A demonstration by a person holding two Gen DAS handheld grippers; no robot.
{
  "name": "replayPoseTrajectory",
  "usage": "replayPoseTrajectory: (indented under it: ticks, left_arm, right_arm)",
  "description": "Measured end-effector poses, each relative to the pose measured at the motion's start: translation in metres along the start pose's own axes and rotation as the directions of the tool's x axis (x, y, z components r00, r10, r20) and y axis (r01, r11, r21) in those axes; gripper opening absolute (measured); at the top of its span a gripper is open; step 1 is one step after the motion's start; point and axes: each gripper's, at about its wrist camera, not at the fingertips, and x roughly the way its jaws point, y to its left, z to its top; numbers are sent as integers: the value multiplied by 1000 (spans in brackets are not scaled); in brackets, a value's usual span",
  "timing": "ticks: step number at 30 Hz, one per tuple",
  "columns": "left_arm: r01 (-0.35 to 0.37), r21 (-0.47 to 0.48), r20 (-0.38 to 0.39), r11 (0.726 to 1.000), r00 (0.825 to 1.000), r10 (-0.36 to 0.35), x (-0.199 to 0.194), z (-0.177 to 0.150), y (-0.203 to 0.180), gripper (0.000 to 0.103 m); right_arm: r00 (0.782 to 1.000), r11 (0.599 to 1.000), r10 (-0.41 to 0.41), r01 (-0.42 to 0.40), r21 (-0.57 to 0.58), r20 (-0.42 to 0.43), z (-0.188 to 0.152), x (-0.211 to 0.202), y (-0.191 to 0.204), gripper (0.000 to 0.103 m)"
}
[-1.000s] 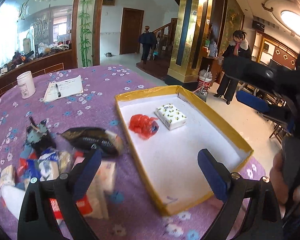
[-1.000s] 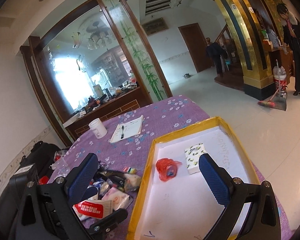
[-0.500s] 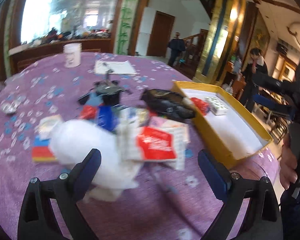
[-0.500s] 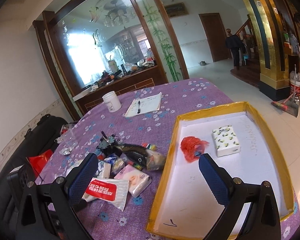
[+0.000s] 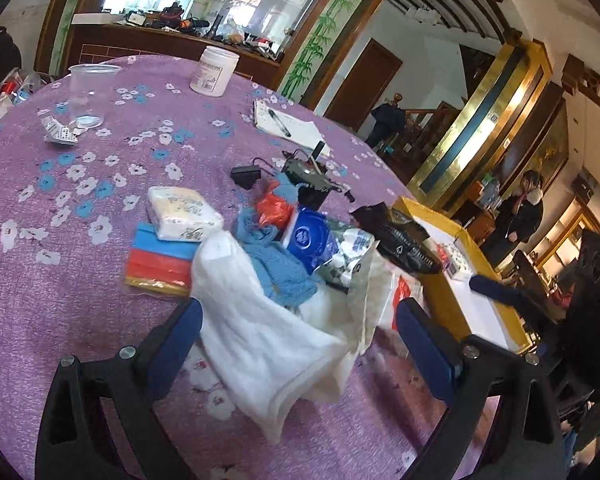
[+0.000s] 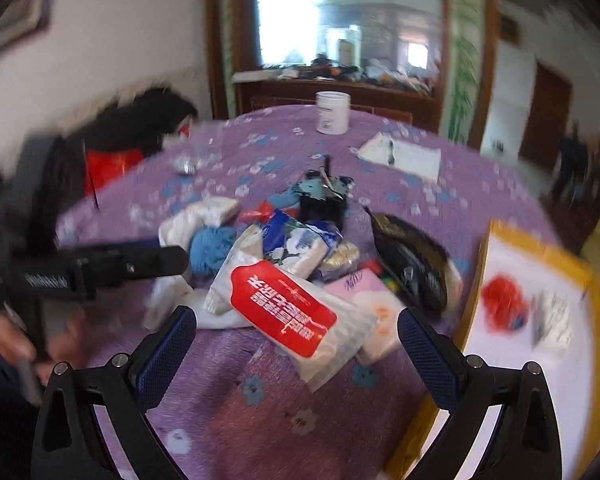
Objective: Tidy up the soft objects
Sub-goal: 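Grasp the red-labelled wet-wipe pack with the right tool while the left tool grasps the white cloth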
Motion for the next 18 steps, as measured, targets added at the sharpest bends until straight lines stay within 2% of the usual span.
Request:
replayPoseTrajectory:
  ticks: [3,5,6,8,9,10,11,12,13,16,18]
  left_arm:
    - [-2,-11,-9,1000,1000,1,-9,-1,11,97]
    - [-1,-27,-17,1000,1000,0,-14,-2,19,97]
    - [1,-39,-23,999,1000,-2,-17,-3,22,97]
    - [10,-59,-36,998,999,-12,-19,-3,27,97]
    - [15,-67,-45,998,999,-18,-18,-3,28,97]
    - [16,-72,-55,997,998,-20,-18,-3,28,97]
    - [10,-72,-61,997,998,-14,-17,-3,28,97]
    - [-1,-71,-64,997,998,-4,-16,-3,28,97]
    - [-9,-70,-66,998,998,4,-15,-3,27,97]
    - [-43,-72,-73,996,997,38,-8,-1,26,97]
    - [-78,-64,-68,995,995,74,-2,1,24,97]
  right_arm:
    - [999,986,-42,38,-162,-23,8,19,20,102]
    - [997,972,-53,38,-231,-60,9,35,24,102]
    - [994,963,-86,67,-262,-61,10,45,26,102]
    - [993,959,-91,68,-277,-71,10,57,24,102]
    - [995,962,-68,45,-271,-75,10,60,22,92]
    - [995,969,-51,28,-245,-86,10,65,19,52]
    - [994,978,-31,8,-207,-109,9,68,16,43]
    - [991,989,-4,-15,-146,-135,8,70,11,43]
    - [992,994,14,-27,-110,-125,7,67,9,43]
    - [993,995,99,-98,17,-69,-1,48,0,43]
    - [993,991,115,-112,76,-35,-7,38,-3,43]
